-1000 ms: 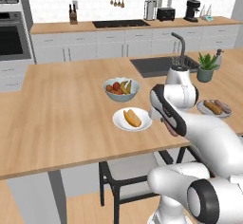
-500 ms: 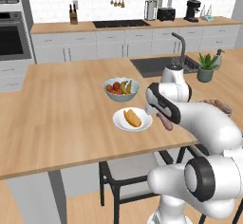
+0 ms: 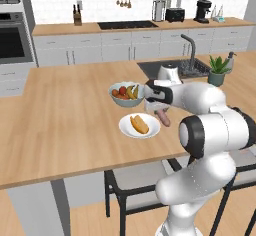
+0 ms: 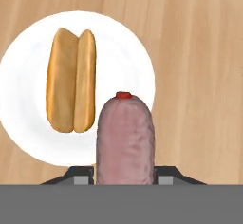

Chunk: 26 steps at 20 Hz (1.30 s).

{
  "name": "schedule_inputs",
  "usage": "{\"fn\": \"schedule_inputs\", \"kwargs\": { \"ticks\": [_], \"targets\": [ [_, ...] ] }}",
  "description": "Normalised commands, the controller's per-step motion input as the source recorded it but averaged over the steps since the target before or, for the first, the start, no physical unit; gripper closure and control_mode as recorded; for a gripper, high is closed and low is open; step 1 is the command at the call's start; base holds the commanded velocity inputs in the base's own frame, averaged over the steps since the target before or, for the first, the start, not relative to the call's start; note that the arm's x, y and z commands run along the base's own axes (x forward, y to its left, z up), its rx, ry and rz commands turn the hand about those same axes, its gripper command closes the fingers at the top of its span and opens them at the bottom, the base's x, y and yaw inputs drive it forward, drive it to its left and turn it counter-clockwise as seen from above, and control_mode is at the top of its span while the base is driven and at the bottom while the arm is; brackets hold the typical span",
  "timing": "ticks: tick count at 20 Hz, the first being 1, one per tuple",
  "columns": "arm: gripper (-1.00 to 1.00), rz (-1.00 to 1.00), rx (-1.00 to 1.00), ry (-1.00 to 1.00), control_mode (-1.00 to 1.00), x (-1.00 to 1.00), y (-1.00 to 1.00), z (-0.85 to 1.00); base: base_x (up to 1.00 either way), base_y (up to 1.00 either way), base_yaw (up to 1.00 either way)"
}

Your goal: Place one bun and one sausage from the bowl on each plate.

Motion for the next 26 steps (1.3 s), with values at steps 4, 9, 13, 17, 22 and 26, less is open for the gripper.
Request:
{"fn": "schedule_inputs", "kwargs": {
  "ticks": [4,9,13,17,22,26],
  "targets": [
    [1.00,0.01,0.04,0.00,-1.00,0.95,0.10,-0.35,0.00,0.00,0.00],
    [1.00,0.00,0.03,0.00,-1.00,0.58,0.21,-0.50,0.00,0.00,0.00],
    [1.00,0.00,0.02,0.00,-1.00,0.00,0.08,-0.39,0.00,0.00,0.00],
    [1.00,0.00,0.04,-0.01,-1.00,0.00,0.00,-0.36,0.00,0.00,0.00],
    [1.00,0.00,0.02,0.00,-1.00,0.03,0.02,-0.25,0.00,0.00,0.00],
    [-1.00,0.00,0.01,0.00,-1.00,0.18,0.00,-0.04,0.00,0.00,0.00]
  ]
}}
